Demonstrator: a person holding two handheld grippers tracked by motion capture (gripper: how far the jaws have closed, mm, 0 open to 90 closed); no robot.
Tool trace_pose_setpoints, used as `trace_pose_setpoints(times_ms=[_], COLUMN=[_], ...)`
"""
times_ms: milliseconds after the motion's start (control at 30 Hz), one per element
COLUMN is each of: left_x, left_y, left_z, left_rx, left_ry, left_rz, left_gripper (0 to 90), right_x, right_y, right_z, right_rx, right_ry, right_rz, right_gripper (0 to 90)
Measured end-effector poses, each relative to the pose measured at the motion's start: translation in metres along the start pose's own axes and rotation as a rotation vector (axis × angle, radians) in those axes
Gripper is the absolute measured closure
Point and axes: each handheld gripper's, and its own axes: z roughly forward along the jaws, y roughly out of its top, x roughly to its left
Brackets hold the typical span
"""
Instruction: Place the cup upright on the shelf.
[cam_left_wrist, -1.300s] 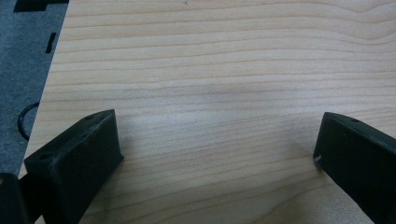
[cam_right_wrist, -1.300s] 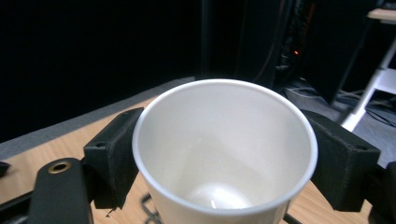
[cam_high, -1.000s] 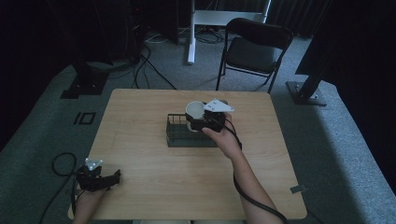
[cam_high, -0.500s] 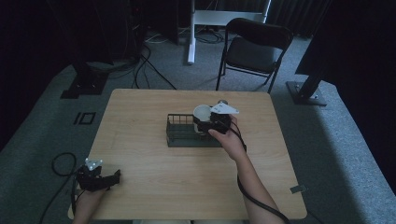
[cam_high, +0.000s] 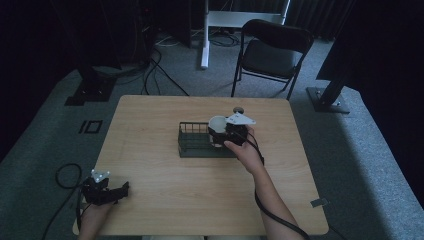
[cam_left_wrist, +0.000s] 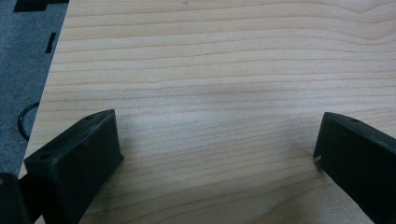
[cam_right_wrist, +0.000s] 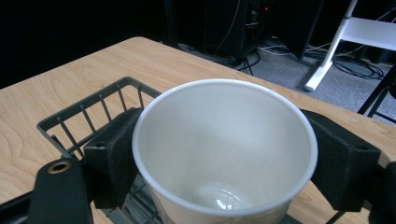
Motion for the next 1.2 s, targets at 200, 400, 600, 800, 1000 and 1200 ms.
trace_pose_setpoints(times_ms=[200,400,600,800,1000,1200], left_x=[0.000,0.000,0.000,0.000,0.000,0.000], left_y=[0.000,0.000,0.000,0.000,0.000,0.000], left_z=[0.000,0.000,0.000,0.000,0.000,0.000], left_rx=[0.000,0.000,0.000,0.000,0.000,0.000], left_ry=[0.000,0.000,0.000,0.000,0.000,0.000], left_rz=[0.000,0.000,0.000,0.000,0.000,0.000], left_gripper=[0.7,0.8,0.8,0.7,0.8,0.8], right_x=[0.000,-0.001,-0.001,-0.001,-0.001,-0.003], right_y=[-0.005,-0.007,-0.005,-0.003,-0.002,-0.004], right_z=[0.001,0.001,-0.001,-0.005,-0.012,-0.019], right_rx=[-0.004,-0.009,0.004,-0.021,-0.022,-0.022], right_ry=[0.000,0.005,0.018,0.023,0.024,0.023], right_rz=[0.006,0.006,0.019,0.028,0.019,0.012], right_gripper=[19.2,19.0,14.9,13.0,12.8,12.7])
